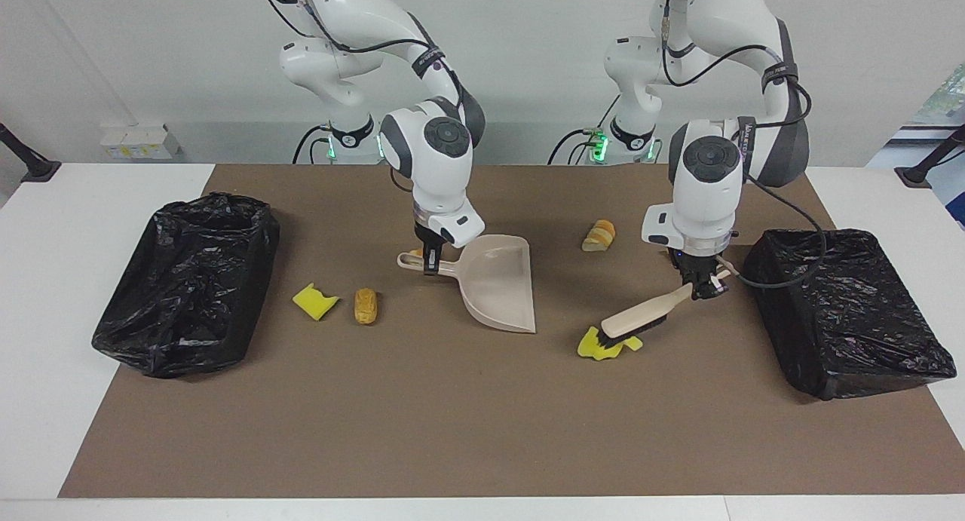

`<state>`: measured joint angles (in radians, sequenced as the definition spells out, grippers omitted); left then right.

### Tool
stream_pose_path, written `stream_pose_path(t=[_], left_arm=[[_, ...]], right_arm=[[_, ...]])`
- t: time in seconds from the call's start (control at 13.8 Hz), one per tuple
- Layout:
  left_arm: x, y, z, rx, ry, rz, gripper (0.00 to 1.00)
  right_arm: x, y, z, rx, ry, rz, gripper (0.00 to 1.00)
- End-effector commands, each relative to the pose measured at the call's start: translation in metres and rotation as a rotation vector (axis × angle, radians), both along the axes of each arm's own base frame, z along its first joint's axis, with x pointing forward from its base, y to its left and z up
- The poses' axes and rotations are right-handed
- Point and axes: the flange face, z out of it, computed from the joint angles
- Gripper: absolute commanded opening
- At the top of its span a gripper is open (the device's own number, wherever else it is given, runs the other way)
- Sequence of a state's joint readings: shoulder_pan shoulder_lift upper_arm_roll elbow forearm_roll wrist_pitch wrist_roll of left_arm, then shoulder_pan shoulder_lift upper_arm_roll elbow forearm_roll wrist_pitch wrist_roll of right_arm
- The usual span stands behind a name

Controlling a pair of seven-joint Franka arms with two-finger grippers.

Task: Sweep and dump trash in bin
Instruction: 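Sweep the sponge pieces with the left gripper's brush toward the dustpan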

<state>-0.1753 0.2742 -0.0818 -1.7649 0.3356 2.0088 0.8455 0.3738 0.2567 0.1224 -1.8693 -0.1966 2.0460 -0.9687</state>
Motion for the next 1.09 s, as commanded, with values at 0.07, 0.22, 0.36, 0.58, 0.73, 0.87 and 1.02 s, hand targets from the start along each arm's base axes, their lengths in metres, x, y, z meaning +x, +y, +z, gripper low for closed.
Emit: stream_pose_path(t=[0.07,0.22,0.36,0.58,0.73,0.87,1.02], left_arm=[[0.018,-0.004,-0.004,-0.020,-0.020,-0.015,0.00],[0.020,-0.004,-0.012,-0.023,-0.015,-0.016,0.00],[0.013,-0.006,-0.025,-0.013,0.016,-0.020,0.00],[0.004,-0.010,-0.041,-0.006,0.049,-0.028,0.00],[-0.010,-0.023,-0.049,0.007,0.082,-0.048,0.00],[-0.033,-0.024,-0.055,0.037,0.141,-0.049,0.00],[-0.063,-0.028,-0.055,0.069,0.199,-0.061,0.00]], right_arm=[[0.000,-0.006,-0.002,-0.032,-0.005,-0.013,0.00],[0.000,-0.006,-0.002,-0.031,-0.006,-0.012,0.00],[0.000,-0.006,-0.002,-0.031,-0.006,-0.012,0.00],[0.003,-0.012,-0.004,-0.031,-0.004,-0.020,0.00],[0.005,-0.018,-0.004,-0.032,0.000,-0.025,0.00],[0.005,-0.018,-0.004,-0.032,0.000,-0.025,0.00],[0.003,-0.020,-0.007,-0.035,0.007,-0.027,0.00]])
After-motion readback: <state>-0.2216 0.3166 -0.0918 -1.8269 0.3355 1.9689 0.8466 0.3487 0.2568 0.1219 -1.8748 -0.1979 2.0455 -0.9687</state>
